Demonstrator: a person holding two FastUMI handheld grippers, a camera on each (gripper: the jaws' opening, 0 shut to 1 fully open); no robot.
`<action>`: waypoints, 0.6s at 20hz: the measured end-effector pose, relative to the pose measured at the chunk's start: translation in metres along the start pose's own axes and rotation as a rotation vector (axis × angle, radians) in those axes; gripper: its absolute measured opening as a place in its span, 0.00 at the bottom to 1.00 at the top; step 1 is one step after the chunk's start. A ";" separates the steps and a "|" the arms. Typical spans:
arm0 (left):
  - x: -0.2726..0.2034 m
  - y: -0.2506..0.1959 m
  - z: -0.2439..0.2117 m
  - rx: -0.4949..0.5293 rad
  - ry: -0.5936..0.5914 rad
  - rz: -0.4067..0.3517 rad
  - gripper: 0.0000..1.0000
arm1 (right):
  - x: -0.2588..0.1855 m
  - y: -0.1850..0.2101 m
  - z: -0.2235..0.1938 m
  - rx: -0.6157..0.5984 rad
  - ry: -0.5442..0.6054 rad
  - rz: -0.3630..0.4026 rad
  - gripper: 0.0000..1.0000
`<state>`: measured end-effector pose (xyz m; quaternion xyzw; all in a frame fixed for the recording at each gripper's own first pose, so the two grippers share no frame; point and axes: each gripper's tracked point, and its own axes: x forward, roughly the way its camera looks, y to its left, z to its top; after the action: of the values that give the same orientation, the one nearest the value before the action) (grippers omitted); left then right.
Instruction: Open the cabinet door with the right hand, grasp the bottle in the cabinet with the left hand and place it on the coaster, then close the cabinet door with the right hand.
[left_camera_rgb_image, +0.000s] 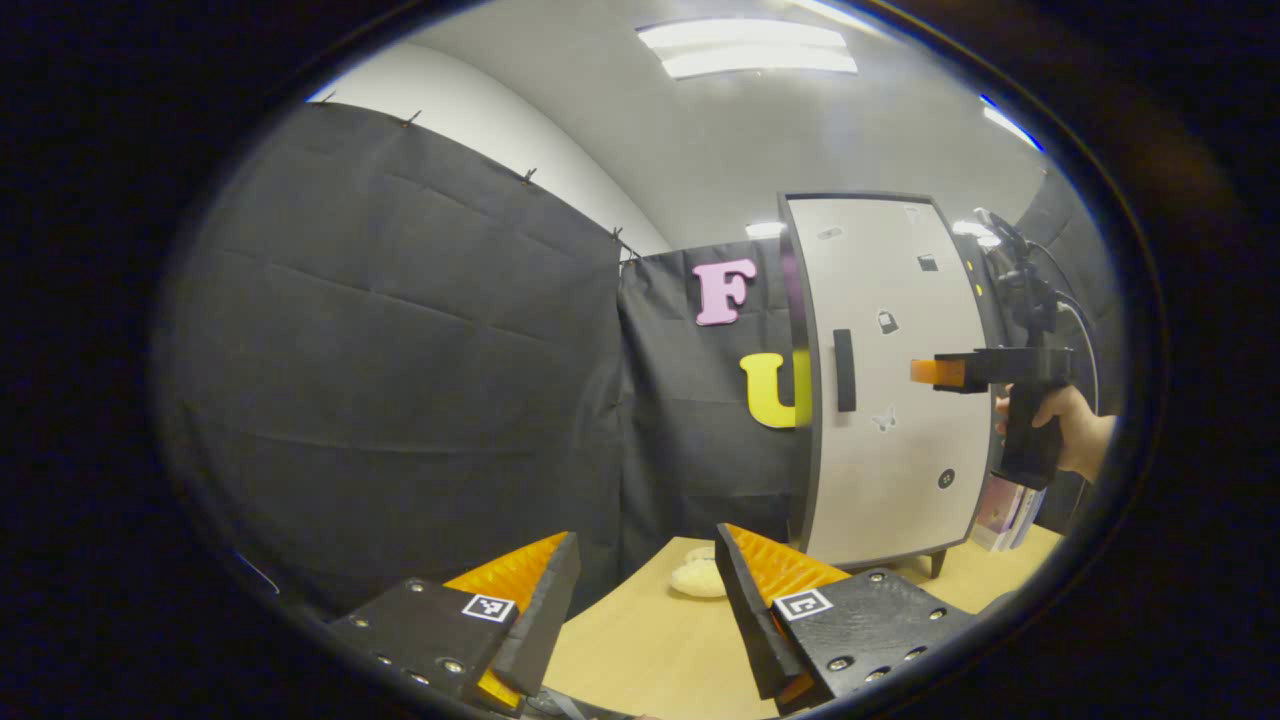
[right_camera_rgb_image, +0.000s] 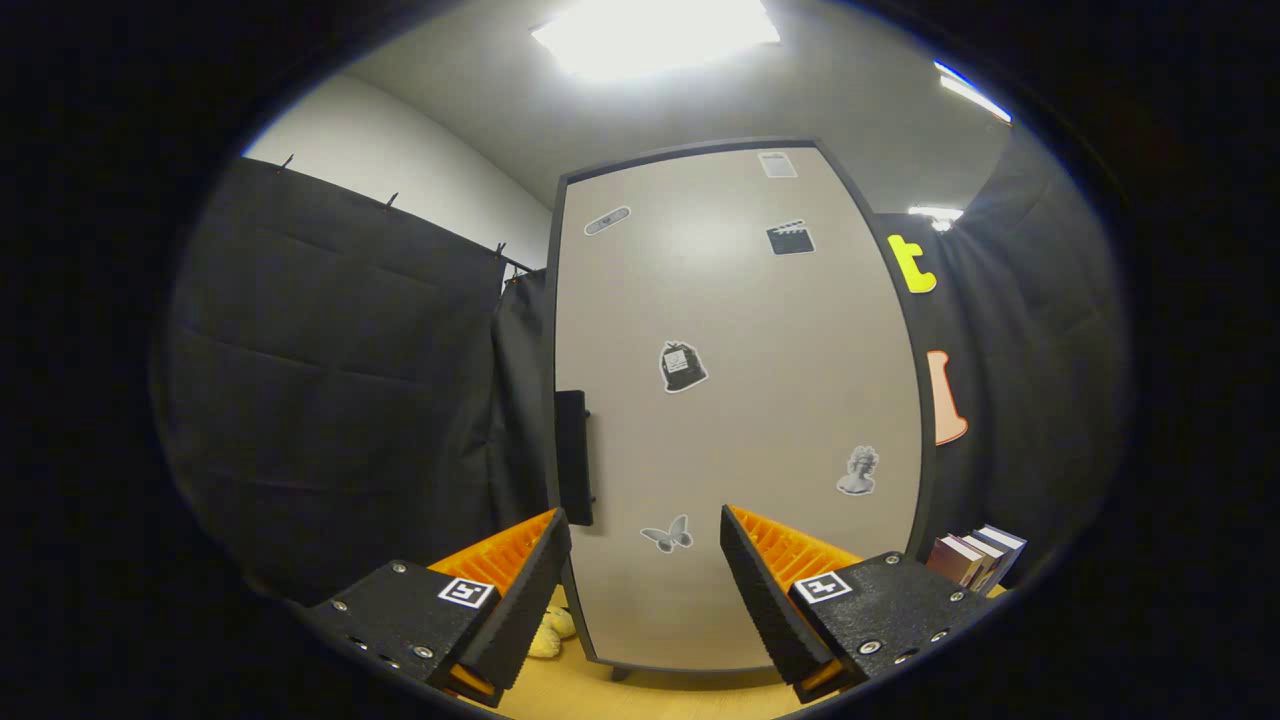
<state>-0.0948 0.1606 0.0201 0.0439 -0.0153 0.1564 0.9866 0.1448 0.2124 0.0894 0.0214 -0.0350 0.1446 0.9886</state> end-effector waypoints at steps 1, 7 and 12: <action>-0.002 0.005 -0.001 0.000 0.003 0.006 0.78 | 0.009 0.010 0.000 0.002 0.006 0.013 0.93; -0.007 0.038 -0.010 -0.012 0.014 0.057 0.75 | 0.066 0.033 0.005 0.018 0.034 -0.004 0.92; -0.011 0.066 -0.017 -0.014 0.023 0.097 0.75 | 0.101 0.044 -0.008 0.021 0.108 -0.017 0.89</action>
<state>-0.1259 0.2213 0.0082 0.0347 -0.0072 0.2045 0.9782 0.2295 0.2837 0.0907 0.0244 0.0203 0.1373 0.9900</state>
